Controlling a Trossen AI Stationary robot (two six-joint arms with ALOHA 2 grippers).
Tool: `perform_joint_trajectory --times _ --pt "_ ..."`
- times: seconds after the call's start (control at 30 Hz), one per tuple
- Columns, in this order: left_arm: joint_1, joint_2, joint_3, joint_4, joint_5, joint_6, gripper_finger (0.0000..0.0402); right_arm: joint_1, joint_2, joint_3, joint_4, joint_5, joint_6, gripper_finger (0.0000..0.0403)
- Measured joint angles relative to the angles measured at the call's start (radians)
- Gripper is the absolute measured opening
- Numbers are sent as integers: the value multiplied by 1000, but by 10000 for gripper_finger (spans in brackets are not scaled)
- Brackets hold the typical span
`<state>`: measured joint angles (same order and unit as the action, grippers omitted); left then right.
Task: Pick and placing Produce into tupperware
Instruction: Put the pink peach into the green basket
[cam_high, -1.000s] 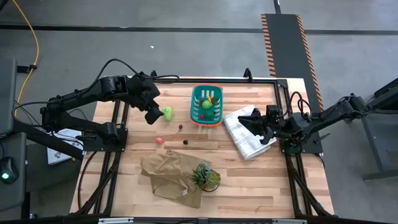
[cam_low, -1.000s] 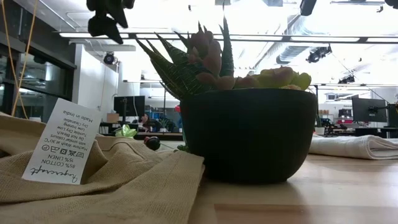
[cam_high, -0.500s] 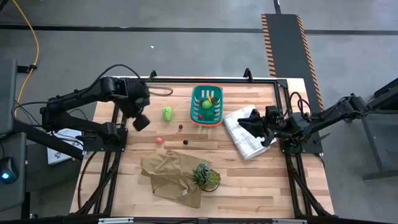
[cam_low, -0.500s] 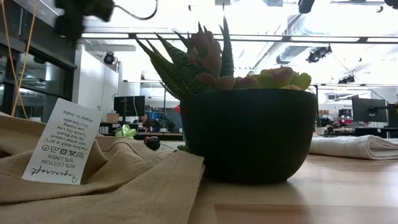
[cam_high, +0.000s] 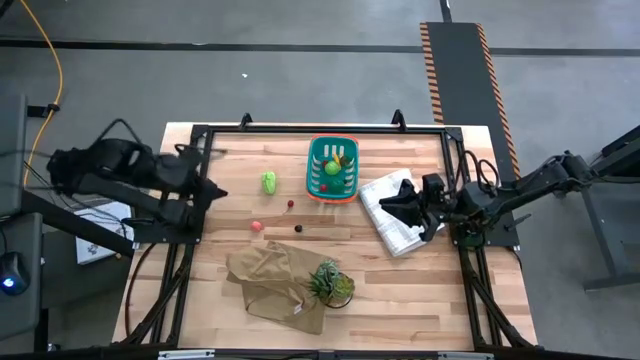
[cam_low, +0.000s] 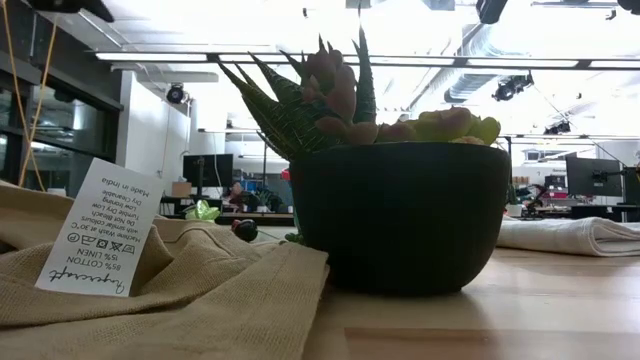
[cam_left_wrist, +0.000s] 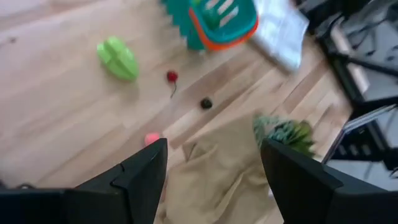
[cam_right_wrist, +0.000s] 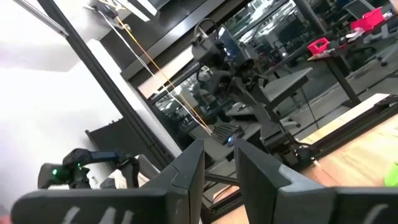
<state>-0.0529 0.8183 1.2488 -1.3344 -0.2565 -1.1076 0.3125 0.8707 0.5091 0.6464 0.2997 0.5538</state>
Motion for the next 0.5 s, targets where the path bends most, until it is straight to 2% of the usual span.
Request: perform_joint_trajectory --times 0.27,0.5 --pt "-357 195 -1 -61 -229 -308 248 -38 0 0 -16 -65 43 79" --pt "-673 353 -3 -241 -436 -809 248 -72 -1 0 -22 -87 50 79"
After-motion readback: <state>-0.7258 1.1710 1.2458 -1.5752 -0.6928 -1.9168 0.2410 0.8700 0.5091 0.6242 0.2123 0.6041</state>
